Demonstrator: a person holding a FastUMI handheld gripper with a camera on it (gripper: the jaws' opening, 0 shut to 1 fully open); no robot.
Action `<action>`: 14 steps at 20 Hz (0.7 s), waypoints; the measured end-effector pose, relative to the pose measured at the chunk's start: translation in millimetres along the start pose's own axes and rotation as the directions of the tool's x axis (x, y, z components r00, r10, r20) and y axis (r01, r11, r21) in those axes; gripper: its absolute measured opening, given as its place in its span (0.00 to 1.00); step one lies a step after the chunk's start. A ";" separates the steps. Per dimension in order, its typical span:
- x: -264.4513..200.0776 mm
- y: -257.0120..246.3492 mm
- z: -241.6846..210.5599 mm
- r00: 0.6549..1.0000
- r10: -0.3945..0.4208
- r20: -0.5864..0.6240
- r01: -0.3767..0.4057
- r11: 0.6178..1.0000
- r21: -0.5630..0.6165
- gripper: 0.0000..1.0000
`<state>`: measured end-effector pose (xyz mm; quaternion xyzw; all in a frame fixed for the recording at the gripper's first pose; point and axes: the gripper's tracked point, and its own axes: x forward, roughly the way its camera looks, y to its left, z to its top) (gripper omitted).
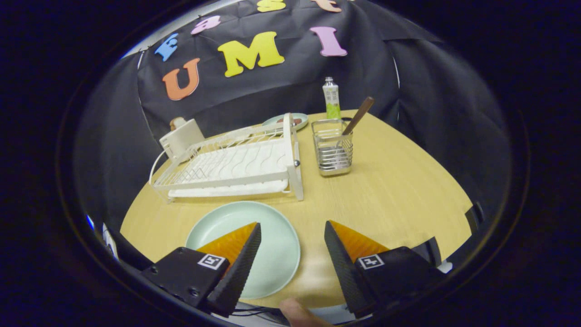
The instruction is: Take the plate from the dish rack, then take the spoon from the basket and place it into the plate.
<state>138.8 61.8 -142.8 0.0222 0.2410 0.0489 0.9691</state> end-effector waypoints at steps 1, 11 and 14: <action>-1.0 -0.8 1.9 1.000 0.005 0.026 -0.005 1.000 -0.006 0.96; 14.3 -69.1 84.0 0.945 -0.058 0.323 0.057 0.998 0.011 0.99; 28.8 -88.5 117.4 0.919 -0.074 0.388 0.088 0.996 -0.017 0.98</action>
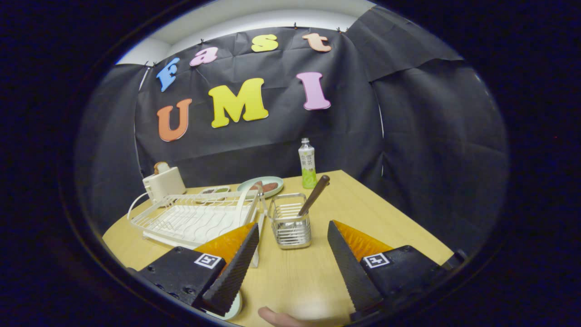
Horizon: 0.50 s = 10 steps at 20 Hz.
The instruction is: Take the plate from the dish rack, then take the spoon from the basket and place it into the plate.
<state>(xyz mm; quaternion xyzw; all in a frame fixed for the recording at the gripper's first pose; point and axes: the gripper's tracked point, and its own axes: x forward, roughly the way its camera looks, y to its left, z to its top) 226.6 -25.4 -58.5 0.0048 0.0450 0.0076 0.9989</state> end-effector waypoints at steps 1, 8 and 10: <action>11.6 -8.0 0.9 1.000 -0.016 -0.004 0.016 1.000 -0.003 0.98; 84.2 -14.9 6.9 0.997 0.054 -0.056 -0.043 0.984 0.174 0.94; 93.7 -10.0 12.7 0.997 0.070 -0.023 -0.065 0.985 0.159 0.87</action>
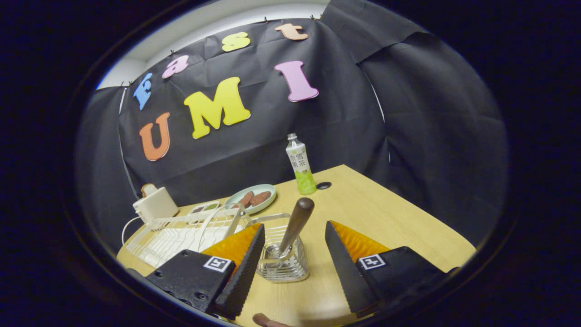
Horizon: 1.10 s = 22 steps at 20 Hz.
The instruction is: Take the plate from the dish rack, then take the spoon from the basket and place it into the plate.
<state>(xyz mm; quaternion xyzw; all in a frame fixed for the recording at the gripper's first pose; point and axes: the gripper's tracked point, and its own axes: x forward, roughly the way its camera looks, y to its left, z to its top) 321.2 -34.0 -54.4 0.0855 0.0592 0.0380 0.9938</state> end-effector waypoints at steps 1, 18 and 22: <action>5.9 0.5 -0.3 1.000 -0.009 0.003 0.009 1.000 -0.012 0.75; -10.7 45.2 43.6 0.994 -0.080 0.078 0.095 0.971 -0.221 0.14; -39.8 64.7 62.4 0.991 -0.065 0.114 0.086 0.976 -0.198 0.14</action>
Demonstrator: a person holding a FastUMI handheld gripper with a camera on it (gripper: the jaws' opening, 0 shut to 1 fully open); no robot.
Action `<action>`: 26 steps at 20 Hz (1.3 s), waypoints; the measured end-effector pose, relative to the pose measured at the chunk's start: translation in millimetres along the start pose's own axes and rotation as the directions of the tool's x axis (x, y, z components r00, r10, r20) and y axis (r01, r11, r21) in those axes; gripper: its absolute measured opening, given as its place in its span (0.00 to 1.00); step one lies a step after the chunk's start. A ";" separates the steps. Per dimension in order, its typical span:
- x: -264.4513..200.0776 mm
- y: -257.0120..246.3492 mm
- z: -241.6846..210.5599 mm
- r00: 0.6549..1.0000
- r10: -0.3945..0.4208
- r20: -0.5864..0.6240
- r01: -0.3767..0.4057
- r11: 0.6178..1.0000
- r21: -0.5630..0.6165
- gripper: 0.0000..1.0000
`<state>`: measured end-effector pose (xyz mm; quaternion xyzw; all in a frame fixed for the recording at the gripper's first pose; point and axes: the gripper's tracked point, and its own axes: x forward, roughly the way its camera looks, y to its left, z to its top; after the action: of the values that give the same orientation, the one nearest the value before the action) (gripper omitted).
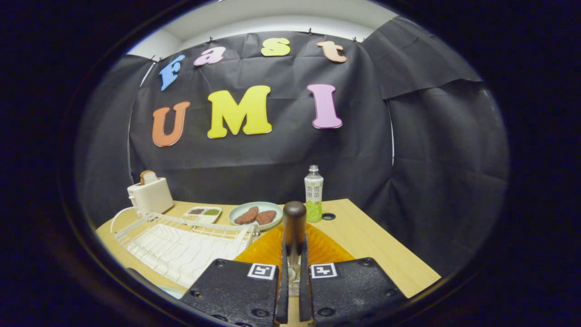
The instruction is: Take the plate from the dish rack, then take the spoon from the basket and place it into the plate.
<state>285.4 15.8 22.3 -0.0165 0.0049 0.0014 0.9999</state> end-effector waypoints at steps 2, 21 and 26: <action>-18.8 4.9 14.4 1.000 0.001 0.024 -0.001 1.000 0.014 0.14; -186.5 122.9 -41.7 0.989 0.143 0.044 -0.140 0.987 -0.075 0.15; -179.4 163.7 -100.9 0.982 0.181 -0.061 -0.186 0.979 -0.088 0.15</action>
<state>104.5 175.6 -82.2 -0.0625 0.0328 0.0932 0.9931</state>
